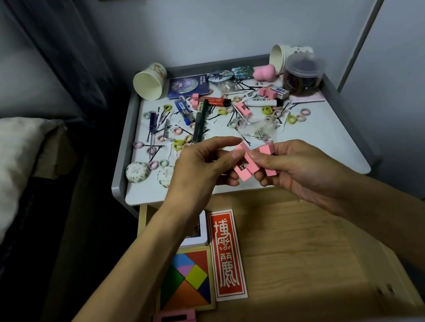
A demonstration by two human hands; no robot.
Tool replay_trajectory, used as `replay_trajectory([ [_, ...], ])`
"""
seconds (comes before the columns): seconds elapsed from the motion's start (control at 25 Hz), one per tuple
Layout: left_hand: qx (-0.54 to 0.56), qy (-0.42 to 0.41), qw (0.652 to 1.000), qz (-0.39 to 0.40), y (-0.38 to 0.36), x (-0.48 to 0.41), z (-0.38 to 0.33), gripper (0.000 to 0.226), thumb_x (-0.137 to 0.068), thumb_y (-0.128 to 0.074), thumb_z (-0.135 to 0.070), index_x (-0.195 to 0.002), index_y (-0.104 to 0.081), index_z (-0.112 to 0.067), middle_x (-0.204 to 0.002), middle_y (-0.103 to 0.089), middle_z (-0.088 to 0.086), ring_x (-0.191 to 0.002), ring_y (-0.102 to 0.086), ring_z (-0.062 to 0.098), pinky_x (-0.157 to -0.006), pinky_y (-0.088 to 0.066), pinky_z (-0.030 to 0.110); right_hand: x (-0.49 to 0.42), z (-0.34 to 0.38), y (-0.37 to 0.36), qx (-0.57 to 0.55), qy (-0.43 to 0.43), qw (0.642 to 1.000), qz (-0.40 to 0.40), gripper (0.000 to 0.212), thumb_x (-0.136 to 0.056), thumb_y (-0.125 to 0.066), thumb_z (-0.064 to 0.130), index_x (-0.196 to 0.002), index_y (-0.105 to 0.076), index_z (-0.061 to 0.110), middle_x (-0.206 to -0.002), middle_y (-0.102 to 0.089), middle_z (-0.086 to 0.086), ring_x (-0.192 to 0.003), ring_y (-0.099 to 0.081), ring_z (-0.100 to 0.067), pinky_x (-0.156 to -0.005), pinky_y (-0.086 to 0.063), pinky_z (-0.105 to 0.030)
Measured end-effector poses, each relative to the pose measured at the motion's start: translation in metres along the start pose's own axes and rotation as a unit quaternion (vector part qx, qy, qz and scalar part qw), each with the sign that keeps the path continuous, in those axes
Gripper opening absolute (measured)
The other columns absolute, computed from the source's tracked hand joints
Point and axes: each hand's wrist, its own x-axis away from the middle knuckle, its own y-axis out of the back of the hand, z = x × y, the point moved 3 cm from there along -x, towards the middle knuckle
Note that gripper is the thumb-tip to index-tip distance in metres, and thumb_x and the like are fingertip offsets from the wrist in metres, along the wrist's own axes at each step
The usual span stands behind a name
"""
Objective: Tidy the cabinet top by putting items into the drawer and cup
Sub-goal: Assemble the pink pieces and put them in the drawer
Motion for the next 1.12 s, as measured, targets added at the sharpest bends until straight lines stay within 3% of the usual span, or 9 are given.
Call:
replay_trajectory([
  [0.24,-0.006,0.014,1.000,-0.002,-0.001,-0.001,0.002,0.020,-0.092,-0.062,-0.006,-0.109,-0.068,0.002,-0.088,-0.069,0.026,-0.062,-0.063,0.015,-0.059,-0.055,0.023,0.003,-0.001,-0.002,0.135,0.065,0.988,-0.035,0.019,-0.099,-0.052,0.017,-0.107,-0.066,0.007,-0.084,-0.071,-0.004,-0.073,-0.065,-0.013,-0.068,-0.053,-0.027],
  [0.44,0.026,0.025,0.998,-0.047,0.001,0.000,0.005,0.016,-0.091,-0.064,-0.008,-0.102,-0.070,0.002,-0.082,-0.072,0.017,-0.061,-0.063,0.017,-0.060,-0.055,0.023,0.008,0.002,-0.008,0.177,0.100,0.977,-0.059,0.020,-0.098,-0.053,0.016,-0.112,-0.065,0.009,-0.088,-0.071,-0.008,-0.078,-0.070,-0.019,-0.077,-0.059,-0.036],
  [0.6,0.054,0.027,0.995,-0.081,0.001,0.002,0.007,0.016,-0.090,-0.065,-0.008,-0.101,-0.070,0.003,-0.079,-0.072,0.015,-0.059,-0.064,0.015,-0.061,-0.056,0.023,0.012,0.000,-0.017,0.280,0.145,0.944,-0.091,0.025,-0.095,-0.058,0.015,-0.120,-0.064,0.012,-0.086,-0.072,0.000,-0.076,-0.071,-0.012,-0.080,-0.060,-0.038],
  [0.84,0.082,0.056,0.993,-0.071,0.002,0.007,0.003,0.018,-0.094,-0.060,-0.007,-0.105,-0.067,0.004,-0.087,-0.073,0.020,-0.064,-0.068,0.020,-0.063,-0.058,0.024,0.011,0.002,-0.015,0.299,0.159,0.935,-0.105,0.024,-0.095,-0.058,0.014,-0.118,-0.066,0.012,-0.083,-0.072,0.000,-0.074,-0.071,-0.010,-0.077,-0.060,-0.032],
  [1.0,0.045,0.060,0.997,-0.022,0.014,0.008,-0.004,0.019,-0.091,-0.062,-0.002,-0.108,-0.067,-0.003,-0.085,-0.075,0.017,-0.069,-0.072,0.023,-0.068,-0.061,0.028,0.014,0.009,-0.013,0.342,0.187,0.918,-0.080,0.021,-0.095,-0.059,0.013,-0.114,-0.068,0.015,-0.081,-0.071,0.003,-0.072,-0.069,-0.005,-0.070,-0.053,-0.014],
  [1.12,0.015,0.039,0.999,-0.021,0.014,0.011,-0.007,0.017,-0.086,-0.066,-0.001,-0.103,-0.069,-0.003,-0.084,-0.074,0.018,-0.068,-0.070,0.026,-0.067,-0.061,0.029,0.015,0.010,-0.016,0.367,0.198,0.906,-0.065,0.021,-0.095,-0.059,0.013,-0.114,-0.067,0.018,-0.081,-0.070,0.007,-0.074,-0.068,-0.002,-0.068,-0.050,-0.010],
])
